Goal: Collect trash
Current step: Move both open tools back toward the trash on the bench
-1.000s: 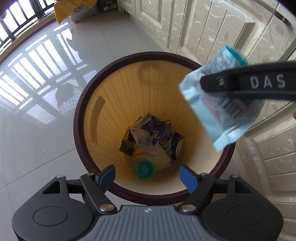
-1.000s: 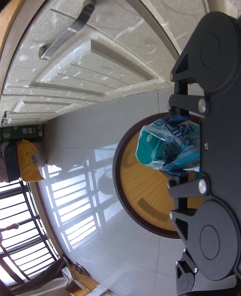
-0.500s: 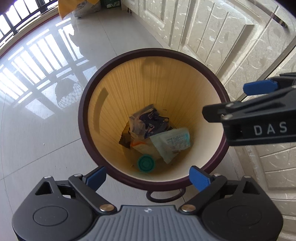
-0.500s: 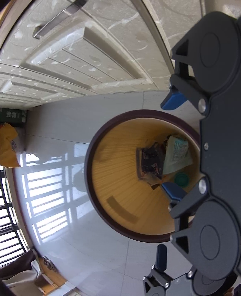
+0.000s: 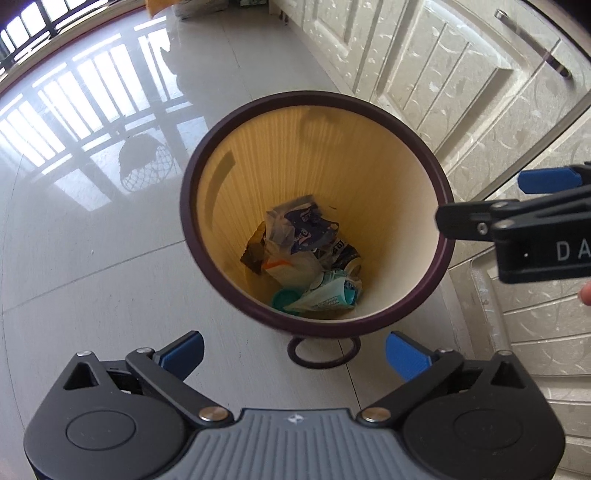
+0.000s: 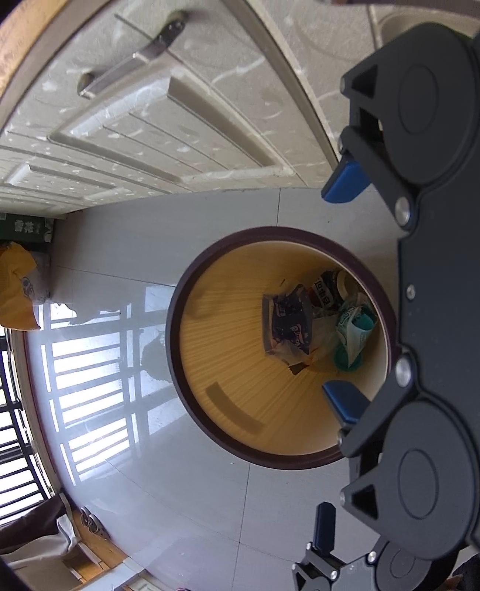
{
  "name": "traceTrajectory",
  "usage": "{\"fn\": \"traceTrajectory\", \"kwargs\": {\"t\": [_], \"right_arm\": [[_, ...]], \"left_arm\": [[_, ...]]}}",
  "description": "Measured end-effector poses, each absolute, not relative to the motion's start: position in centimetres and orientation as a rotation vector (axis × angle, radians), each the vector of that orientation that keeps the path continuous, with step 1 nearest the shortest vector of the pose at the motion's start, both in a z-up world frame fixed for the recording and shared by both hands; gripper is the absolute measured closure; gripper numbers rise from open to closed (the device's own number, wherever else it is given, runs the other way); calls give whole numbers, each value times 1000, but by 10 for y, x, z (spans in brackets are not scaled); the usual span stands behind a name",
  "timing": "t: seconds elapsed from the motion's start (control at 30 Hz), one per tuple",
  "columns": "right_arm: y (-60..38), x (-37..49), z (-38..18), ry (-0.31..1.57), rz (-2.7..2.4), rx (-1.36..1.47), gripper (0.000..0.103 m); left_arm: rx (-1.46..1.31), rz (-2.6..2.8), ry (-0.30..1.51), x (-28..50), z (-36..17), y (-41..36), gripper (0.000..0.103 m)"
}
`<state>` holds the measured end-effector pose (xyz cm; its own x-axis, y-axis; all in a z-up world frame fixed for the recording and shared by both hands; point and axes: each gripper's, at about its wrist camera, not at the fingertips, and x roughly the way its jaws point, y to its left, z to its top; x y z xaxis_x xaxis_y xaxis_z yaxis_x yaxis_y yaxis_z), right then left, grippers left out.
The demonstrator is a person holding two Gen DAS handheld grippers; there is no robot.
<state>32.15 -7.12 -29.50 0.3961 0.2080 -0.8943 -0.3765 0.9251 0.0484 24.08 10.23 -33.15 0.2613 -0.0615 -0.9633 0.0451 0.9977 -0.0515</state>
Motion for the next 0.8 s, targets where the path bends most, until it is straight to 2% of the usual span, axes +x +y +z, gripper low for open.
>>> {"fn": "traceTrajectory", "kwargs": {"t": [0.8], "right_arm": [[-81, 271, -231, 1045, 350, -236, 0]], "left_arm": [[-145, 119, 1179, 193, -247, 143, 0]]}}
